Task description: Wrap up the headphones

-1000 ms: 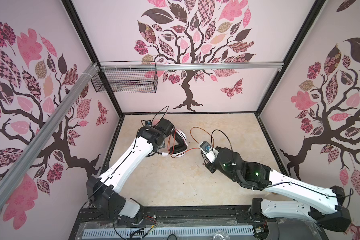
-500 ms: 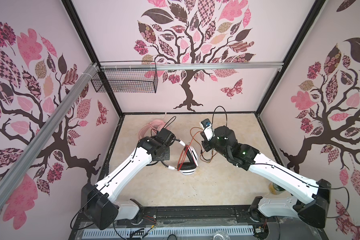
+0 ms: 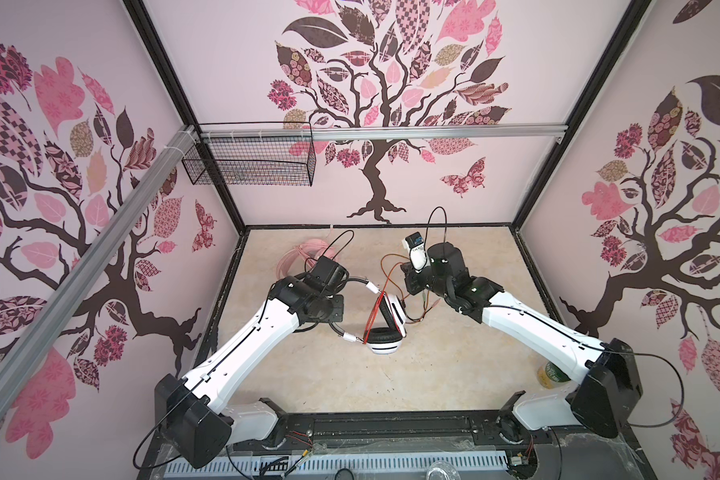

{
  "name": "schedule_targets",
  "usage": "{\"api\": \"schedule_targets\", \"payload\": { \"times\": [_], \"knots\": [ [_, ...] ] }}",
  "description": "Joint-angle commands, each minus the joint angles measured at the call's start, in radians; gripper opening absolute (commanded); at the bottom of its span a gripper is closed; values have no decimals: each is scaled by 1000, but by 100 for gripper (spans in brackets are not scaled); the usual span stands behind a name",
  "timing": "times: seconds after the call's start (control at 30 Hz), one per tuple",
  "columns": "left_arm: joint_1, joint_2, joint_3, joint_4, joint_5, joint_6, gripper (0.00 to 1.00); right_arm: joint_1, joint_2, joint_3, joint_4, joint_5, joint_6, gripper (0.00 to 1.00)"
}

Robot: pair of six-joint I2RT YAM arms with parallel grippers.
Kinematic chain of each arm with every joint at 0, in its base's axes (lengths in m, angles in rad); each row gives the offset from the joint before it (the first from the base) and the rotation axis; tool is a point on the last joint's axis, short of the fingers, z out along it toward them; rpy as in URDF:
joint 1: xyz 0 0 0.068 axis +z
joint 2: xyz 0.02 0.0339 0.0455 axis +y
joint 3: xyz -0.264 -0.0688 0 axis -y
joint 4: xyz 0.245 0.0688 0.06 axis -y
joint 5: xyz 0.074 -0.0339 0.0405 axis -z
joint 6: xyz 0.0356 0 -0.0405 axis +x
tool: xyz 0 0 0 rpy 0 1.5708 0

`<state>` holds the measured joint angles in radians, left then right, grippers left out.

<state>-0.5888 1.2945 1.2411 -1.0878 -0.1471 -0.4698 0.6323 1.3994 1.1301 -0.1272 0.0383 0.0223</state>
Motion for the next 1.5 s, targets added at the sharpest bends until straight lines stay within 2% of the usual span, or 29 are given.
{"api": "schedule_targets", "payload": {
  "times": [0.0, 0.17, 0.43, 0.6, 0.73, 0.77, 0.83, 0.93, 1.07, 1.17, 1.33, 1.47],
  "knots": [
    [1, -31, -11, 55, 48, 9, 0, -57, -6, -13, 37, -71, 72, 0],
    [1, -47, -9, 75, 85, 20, 0, -104, 25, -47, 73, -196, 103, 1],
    [1, -45, 69, 76, 175, 6, 0, -106, 76, -173, 295, -456, 170, 9],
    [4, -27, 173, 29, 161, -32, 0, -105, 137, -247, 488, -614, 287, 28],
    [28, -7, 252, -16, 118, -69, 0, -104, 182, -280, 578, -684, 362, 51],
    [43, -1, 271, -29, 113, -79, 0, -105, 182, -296, 593, -691, 376, 60],
    [85, 10, 296, -50, 117, -96, 0, -107, 168, -332, 622, -702, 395, 68],
    [141, 22, 326, -79, 95, -111, 0, -110, 113, -395, 630, -707, 396, 72],
    [152, 33, 369, -124, -25, -128, 0, -114, 11, -476, 598, -704, 370, 79],
    [154, 38, 394, -141, -61, -133, 0, -115, -56, -525, 571, -683, 344, 90],
    [153, 35, 413, -141, -46, -142, 0, -115, -83, -554, 497, -584, 275, 90],
    [154, 31, 423, -139, -36, -147, 0, -107, -32, -489, 322, -386, 214, 83]
  ]
}}
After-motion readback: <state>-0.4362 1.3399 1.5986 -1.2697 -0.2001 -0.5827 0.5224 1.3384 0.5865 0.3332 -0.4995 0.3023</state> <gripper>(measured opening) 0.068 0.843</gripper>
